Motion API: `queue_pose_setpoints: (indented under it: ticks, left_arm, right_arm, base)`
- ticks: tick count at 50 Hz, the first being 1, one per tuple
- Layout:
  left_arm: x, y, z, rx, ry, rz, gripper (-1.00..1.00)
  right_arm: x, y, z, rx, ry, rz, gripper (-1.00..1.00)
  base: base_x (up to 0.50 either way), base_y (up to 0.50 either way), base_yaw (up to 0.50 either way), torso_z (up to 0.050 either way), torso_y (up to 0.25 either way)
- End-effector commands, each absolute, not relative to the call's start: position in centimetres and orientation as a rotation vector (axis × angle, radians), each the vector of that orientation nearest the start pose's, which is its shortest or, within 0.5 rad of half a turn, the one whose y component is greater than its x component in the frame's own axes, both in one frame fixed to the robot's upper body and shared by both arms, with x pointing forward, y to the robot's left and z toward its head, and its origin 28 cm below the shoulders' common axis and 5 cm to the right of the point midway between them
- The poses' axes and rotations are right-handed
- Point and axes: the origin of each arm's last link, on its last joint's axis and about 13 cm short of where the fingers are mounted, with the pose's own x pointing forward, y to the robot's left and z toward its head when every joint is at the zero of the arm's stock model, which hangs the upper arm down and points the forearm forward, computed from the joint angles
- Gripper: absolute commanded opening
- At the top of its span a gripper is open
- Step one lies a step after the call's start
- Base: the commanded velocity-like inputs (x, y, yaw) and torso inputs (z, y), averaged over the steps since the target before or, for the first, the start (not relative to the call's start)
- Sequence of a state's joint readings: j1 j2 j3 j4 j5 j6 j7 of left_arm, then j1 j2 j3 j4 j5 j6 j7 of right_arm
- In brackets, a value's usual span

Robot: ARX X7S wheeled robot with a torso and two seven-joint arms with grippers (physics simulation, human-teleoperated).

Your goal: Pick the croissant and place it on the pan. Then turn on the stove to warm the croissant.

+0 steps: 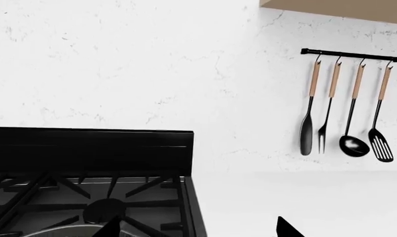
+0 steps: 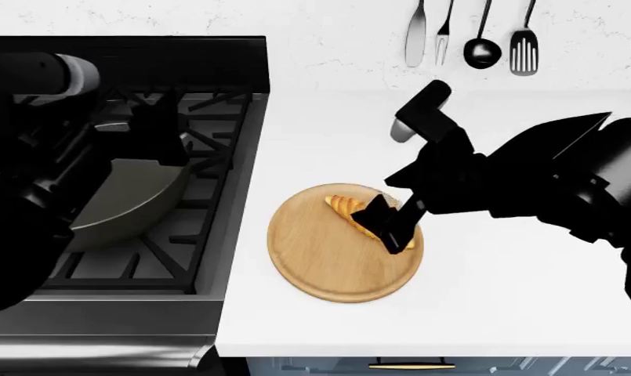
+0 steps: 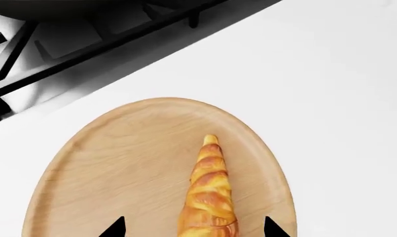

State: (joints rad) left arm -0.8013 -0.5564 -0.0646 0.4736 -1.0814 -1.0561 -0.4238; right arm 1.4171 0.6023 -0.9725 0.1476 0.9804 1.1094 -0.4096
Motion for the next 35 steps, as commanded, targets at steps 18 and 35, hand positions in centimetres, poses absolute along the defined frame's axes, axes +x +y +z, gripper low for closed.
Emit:
queue_pose_setpoints:
  ticks: [18, 35]
  left_arm:
    - [26.2, 26.9, 25.6, -0.085, -0.092, -0.155, 1.00]
    - [26.3, 27.0, 25.4, -0.093, -0.088, -0.150, 1.00]
  right_arm:
    - [34.3, -14.7, 23.9, -0.363, 0.653, 0.819, 1.00]
    - [34.6, -14.7, 23.2, -0.366, 0.670, 0.818, 1.00]
  base:
    - [0.00, 0.00, 0.00, 0.000, 0.000]
    - [0.00, 0.00, 0.00, 0.000, 0.000]
